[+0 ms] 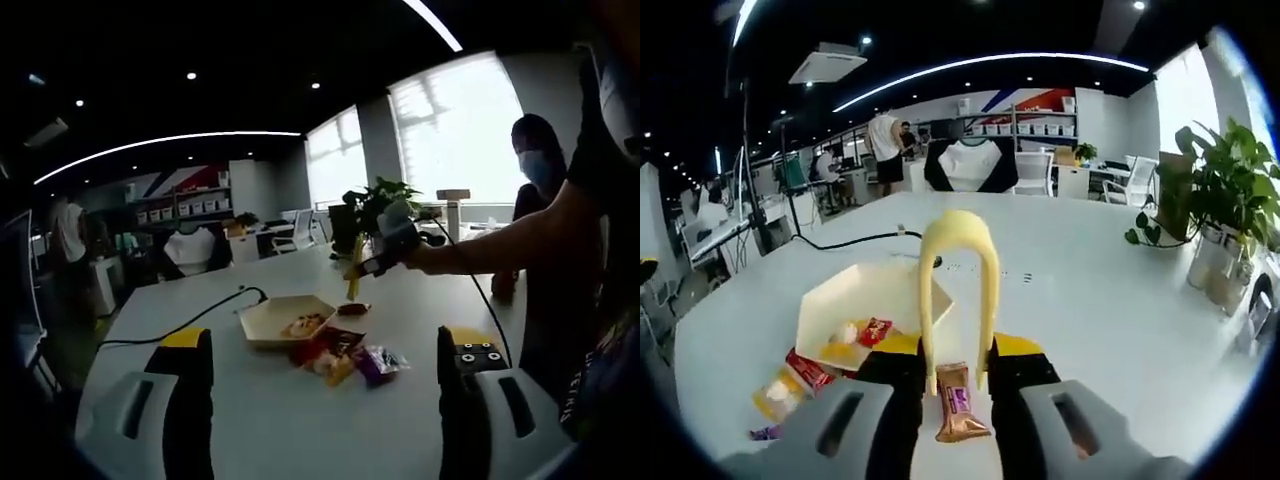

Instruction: Place the target food into the container with the food tongs after gripping and lifting it, then release it inside without dropping or visibly crushing the food.

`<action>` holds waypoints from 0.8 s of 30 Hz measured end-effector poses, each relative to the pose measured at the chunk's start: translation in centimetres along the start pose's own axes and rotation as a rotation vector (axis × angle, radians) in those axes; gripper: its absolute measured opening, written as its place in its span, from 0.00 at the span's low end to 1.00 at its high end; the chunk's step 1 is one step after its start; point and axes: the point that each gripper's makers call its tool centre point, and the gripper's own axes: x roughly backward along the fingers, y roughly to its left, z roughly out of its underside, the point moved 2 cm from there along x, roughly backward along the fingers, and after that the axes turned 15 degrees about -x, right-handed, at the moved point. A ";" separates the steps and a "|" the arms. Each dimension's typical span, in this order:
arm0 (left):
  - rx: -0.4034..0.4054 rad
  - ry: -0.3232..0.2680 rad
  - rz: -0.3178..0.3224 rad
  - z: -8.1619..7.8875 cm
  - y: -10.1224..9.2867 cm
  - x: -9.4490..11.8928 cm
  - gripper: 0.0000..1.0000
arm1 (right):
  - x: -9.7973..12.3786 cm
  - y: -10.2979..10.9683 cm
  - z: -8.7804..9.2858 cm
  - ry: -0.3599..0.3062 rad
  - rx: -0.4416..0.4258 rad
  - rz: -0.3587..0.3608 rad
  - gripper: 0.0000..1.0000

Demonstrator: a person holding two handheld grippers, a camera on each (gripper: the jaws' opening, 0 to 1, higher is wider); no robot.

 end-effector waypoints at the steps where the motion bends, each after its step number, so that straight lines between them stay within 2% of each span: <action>1: 0.001 0.001 -0.002 0.0 0.1 0.1 0.99 | 0.0 0.0 0.3 0.011 0.001 -0.002 0.20; 4: 0.004 0.005 -0.008 0.2 0.2 0.2 0.99 | -0.1 -0.1 1.2 0.033 -0.006 -0.016 0.21; 12: 0.003 0.013 -0.015 0.3 0.6 0.2 0.99 | -0.5 -0.3 2.3 0.041 -0.033 -0.029 0.21; 17: 0.002 0.017 -0.017 0.3 0.9 0.1 0.98 | -0.8 -0.5 3.1 0.047 -0.026 -0.022 0.20; 18: 0.002 0.018 -0.017 0.3 0.9 0.0 0.98 | -0.8 -0.5 2.8 0.025 -0.003 -0.022 0.20; 20: 0.000 0.022 -0.015 0.4 0.9 0.0 0.98 | -0.6 -0.5 3.0 0.047 0.013 -0.009 0.16; 22: -0.001 0.026 -0.013 0.4 0.9 -0.1 0.98 | -0.6 -0.2 3.1 0.059 -0.007 -0.036 0.14; 24: -0.001 0.029 -0.012 0.4 0.9 -0.2 0.98 | -0.5 -0.5 3.0 0.040 -0.054 -0.026 0.12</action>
